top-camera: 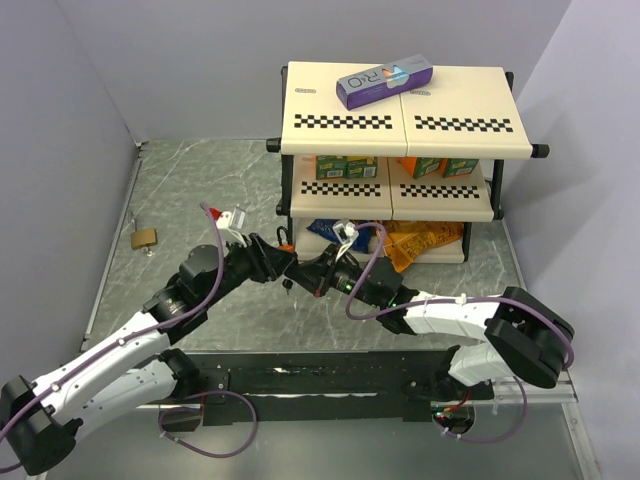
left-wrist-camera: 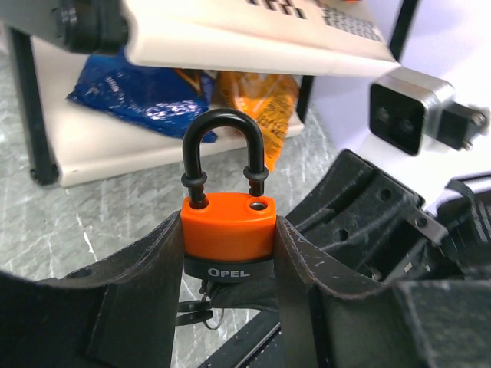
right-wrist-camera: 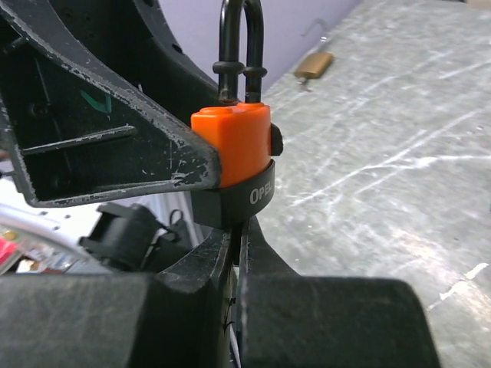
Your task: Unlock with the key
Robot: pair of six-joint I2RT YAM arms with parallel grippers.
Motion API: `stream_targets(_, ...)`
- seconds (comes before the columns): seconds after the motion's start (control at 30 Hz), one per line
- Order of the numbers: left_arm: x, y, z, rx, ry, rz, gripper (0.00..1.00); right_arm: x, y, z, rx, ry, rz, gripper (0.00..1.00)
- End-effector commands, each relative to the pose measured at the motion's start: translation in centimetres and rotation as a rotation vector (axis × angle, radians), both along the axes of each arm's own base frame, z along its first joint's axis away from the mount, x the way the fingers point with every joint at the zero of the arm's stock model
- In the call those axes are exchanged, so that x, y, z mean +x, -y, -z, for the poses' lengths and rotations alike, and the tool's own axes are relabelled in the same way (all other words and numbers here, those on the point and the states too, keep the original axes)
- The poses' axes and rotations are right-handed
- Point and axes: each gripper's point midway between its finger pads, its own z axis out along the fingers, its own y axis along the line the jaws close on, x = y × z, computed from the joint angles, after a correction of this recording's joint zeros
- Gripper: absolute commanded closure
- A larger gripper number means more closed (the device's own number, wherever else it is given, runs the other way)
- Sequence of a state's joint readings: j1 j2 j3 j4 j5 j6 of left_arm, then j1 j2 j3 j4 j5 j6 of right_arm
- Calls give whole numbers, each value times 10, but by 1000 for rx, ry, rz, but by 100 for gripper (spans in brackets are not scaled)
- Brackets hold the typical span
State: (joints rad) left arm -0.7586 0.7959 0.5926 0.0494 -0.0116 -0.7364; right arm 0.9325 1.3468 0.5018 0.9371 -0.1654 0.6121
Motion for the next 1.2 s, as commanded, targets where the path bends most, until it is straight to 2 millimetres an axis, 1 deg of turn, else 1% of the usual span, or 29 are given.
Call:
stream_targets(0.0, -88, 31, 28, 37, -111, 435, 99, 40, 36, -105, 309, 149, 201, 100)
stream_targets(0.03, -90, 30, 26, 33, -101, 447, 99, 38, 36, -109, 313, 155, 194, 100)
stream_targets(0.1, -91, 29, 27, 40, -98, 447, 99, 38, 36, -108, 304, 153, 193, 100)
stream_targets(0.2, -88, 27, 28, 45, -103, 424, 99, 37, 35, -107, 283, 155, 189, 100)
stream_targets(0.27, -79, 26, 33, 51, -142, 364, 99, 37, 34, -105, 269, 158, 186, 100)
stream_targets(0.37, -65, 24, 45, 85, -211, 280, 99, 36, 33, -97, 230, 146, 177, 100)
stream_targets(0.4, -61, 25, 50, 93, -232, 259, 99, 35, 32, -91, 211, 135, 174, 94)
stream_targets(0.43, -57, 26, 48, 82, -246, 235, 99, 35, 33, -87, 204, 130, 174, 90)
stream_targets(0.47, -52, 25, 48, 81, -251, 204, 99, 33, 33, -78, 187, 116, 170, 86)
stream_targets(0.5, -48, 26, 51, 87, -265, 185, 99, 32, 34, -73, 180, 107, 168, 77)
stream_targets(0.53, -44, 27, 49, 83, -273, 168, 99, 29, 35, -69, 173, 99, 163, 73)
stream_targets(0.57, -38, 25, 49, 91, -275, 131, 99, 28, 36, -60, 156, 85, 163, 69)
stream_targets(0.6, -34, 23, 56, 112, -298, 104, 99, 26, 37, -56, 146, 83, 161, 62)
stream_targets(0.63, -31, 22, 55, 130, -305, 86, 99, 25, 38, -48, 123, 71, 163, 58)
stream_targets(0.67, -25, 19, 58, 153, -303, 57, 99, 24, 39, -39, 98, 60, 167, 50)
stream_targets(0.7, -24, 19, 63, 173, -317, 55, 99, 25, 41, -35, 81, 57, 174, 47)
stream_targets(0.77, -14, 11, 67, 202, -311, 6, 99, 21, 42, -21, 38, 37, 163, 41)
stream_targets(0.83, -10, 9, 70, 209, -310, -1, 99, 14, 41, -16, 25, 37, 132, 33)
stream_targets(0.87, -5, 5, 69, 204, -306, -15, 99, 11, 43, -10, 15, 29, 122, 30)
stream_targets(0.9, -5, 5, 70, 204, -307, -7, 99, 8, 44, -9, 17, 31, 115, 29)
stream_targets(0.93, 0, 1, 70, 207, -296, -19, 99, 6, 45, -8, 18, 35, 112, 29)
stream_targets(0.97, 1, -1, 72, 221, -294, -21, 99, 6, 48, -1, 0, 35, 120, 29)
stream_targets(1.07, -5, -2, 75, 263, -258, 47, 99, 6, 55, -7, -9, 64, 141, 28)
stream_targets(1.1, -10, -3, 72, 281, -213, 91, 99, 4, 57, -11, -20, 72, 137, 28)
stream_targets(1.13, -19, 0, 69, 272, -195, 154, 99, 4, 56, -22, -14, 95, 132, 27)
stream_targets(1.17, -25, 0, 67, 270, -172, 192, 99, 1, 55, -26, -32, 129, 101, 25)
